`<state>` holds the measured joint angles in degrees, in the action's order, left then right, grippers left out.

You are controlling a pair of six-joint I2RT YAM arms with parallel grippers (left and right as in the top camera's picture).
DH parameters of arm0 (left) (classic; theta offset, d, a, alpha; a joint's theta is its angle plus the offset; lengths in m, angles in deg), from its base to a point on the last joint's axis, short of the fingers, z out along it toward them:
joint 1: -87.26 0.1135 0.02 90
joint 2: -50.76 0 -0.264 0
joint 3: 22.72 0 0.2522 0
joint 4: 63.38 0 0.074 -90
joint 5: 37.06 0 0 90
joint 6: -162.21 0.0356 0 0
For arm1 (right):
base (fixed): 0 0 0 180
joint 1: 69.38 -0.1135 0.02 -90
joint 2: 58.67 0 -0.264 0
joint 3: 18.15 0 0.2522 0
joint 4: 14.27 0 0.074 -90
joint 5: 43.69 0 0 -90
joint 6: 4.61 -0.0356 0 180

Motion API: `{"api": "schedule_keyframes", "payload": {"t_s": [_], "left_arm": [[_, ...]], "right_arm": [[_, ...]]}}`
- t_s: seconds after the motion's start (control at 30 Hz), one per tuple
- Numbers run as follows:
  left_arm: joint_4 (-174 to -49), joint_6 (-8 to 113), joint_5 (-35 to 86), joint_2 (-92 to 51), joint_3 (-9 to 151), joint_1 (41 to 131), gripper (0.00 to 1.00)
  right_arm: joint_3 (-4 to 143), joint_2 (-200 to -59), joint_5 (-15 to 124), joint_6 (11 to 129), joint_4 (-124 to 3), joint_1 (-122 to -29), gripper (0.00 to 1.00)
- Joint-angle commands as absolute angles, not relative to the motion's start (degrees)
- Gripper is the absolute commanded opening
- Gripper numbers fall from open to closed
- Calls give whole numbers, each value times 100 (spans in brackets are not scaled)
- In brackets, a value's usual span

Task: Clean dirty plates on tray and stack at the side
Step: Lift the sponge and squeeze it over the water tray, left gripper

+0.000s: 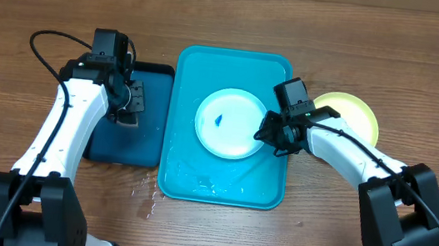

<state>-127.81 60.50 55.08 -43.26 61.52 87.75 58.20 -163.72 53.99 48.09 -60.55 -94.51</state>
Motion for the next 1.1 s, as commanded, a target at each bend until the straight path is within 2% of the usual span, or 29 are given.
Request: {"api": "schedule_keyframes", "payload": {"t_s": [0.0, 0.53, 0.73, 0.83, 0.9, 0.97, 1.07], "left_arm": [[-12773, 6000, 5486, -4365, 6091, 8797, 4], [-12617, 6044, 5612, -4376, 5988, 8797, 4], [-12904, 6044, 5641, -4376, 6141, 8799, 4], [-13065, 6041, 5652, -4376, 6327, 8799, 4], [-13135, 6044, 5652, -4376, 6417, 8799, 4], [-13173, 6044, 5654, -4376, 6438, 8799, 4], [-13247, 6041, 5757, -4385, 6438, 8799, 4]], "right_arm": [[5901, -16261, 5434, 4785, -6076, -9444, 4], [5901, -16261, 5554, 4783, -6092, -9444, 4], [5901, -16261, 5648, 4785, -6083, -9444, 4], [5901, -16261, 5535, 4785, -5978, -9444, 11], [5901, -16261, 5535, 4785, -5923, -9444, 10], [5901, -16261, 5535, 4785, -5915, -9444, 4], [5901, -16261, 5541, 4783, -5941, -9444, 4]]}}
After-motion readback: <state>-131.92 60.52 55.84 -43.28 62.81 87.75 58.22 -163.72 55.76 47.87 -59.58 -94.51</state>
